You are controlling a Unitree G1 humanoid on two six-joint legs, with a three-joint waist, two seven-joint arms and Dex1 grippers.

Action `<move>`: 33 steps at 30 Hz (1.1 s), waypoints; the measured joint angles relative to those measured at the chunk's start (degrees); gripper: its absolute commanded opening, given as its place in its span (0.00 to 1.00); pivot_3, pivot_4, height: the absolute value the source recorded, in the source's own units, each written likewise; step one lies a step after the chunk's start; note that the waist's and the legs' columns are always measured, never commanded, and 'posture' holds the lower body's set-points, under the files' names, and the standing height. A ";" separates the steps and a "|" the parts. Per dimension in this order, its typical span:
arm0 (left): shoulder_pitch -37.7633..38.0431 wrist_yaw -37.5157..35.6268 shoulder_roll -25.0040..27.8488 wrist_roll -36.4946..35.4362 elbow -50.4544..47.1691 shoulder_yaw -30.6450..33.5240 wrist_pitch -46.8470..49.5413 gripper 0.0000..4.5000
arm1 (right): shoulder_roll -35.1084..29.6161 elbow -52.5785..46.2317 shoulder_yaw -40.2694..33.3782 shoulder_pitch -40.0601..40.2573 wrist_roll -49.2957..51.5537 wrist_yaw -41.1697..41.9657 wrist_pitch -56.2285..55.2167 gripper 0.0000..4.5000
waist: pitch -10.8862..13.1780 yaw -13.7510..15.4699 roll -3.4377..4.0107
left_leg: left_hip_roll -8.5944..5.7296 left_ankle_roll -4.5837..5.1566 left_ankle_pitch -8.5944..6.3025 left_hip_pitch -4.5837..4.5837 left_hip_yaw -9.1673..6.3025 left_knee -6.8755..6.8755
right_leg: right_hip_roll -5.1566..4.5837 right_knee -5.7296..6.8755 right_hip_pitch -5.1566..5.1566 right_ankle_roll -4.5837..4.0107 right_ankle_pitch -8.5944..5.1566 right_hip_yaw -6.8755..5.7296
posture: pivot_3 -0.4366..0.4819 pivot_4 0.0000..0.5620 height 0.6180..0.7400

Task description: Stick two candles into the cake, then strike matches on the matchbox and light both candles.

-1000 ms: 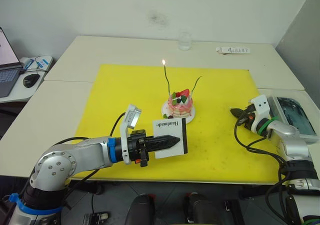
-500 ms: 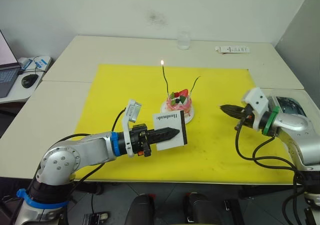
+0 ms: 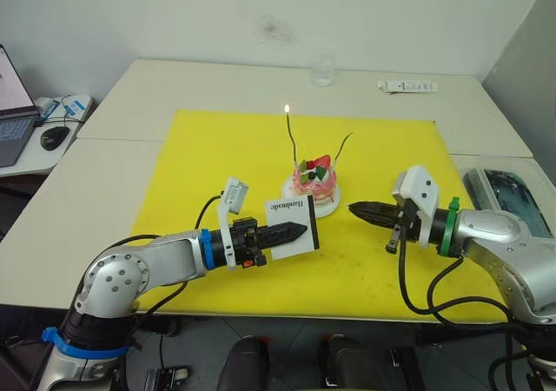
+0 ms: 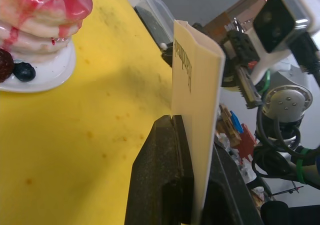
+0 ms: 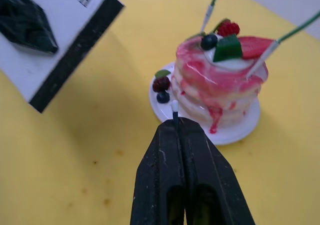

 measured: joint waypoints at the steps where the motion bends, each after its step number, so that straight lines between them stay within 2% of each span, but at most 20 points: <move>1: -0.24 0.07 -0.34 0.24 0.10 -0.01 0.00 0.00 | -0.41 -0.43 0.30 -0.51 -0.46 0.35 -0.29 0.01 | 0.00 0.00 0.00 | 0.00 0.00 0.00 0.00 -0.01 0.00 | 0.00 0.00 0.00 -0.01 0.00 0.00 | 0.48 0.27 1.00; 7: -4.25 2.88 -4.34 1.36 2.63 0.05 -0.11 0.00 | -0.68 -3.94 4.65 -7.26 -1.42 0.02 -0.11 0.01 | 0.00 0.00 -0.01 | -0.04 0.00 0.00 0.00 0.04 0.03 | -0.01 -0.08 0.04 0.03 0.04 0.00 | 0.48 0.27 1.00; 14: -4.81 3.76 -6.01 1.40 2.78 0.08 0.07 0.00 | -1.40 -3.97 7.59 -9.30 -5.08 -0.68 -0.97 0.01 | 0.01 0.02 -0.02 | -0.02 0.00 0.00 -0.07 -0.04 -0.02 | -0.02 -0.08 0.02 0.14 0.07 -0.03 | 0.48 0.27 1.00; 33: -4.80 3.93 -6.63 0.91 2.74 0.54 0.31 0.00 | -2.35 -2.23 10.95 -12.80 -9.50 2.05 -3.20 0.01 | 0.01 0.02 -0.02 | -0.02 0.00 0.00 -0.05 -0.03 0.00 | -0.02 -0.06 0.03 0.07 0.04 -0.03 | 0.48 0.27 1.00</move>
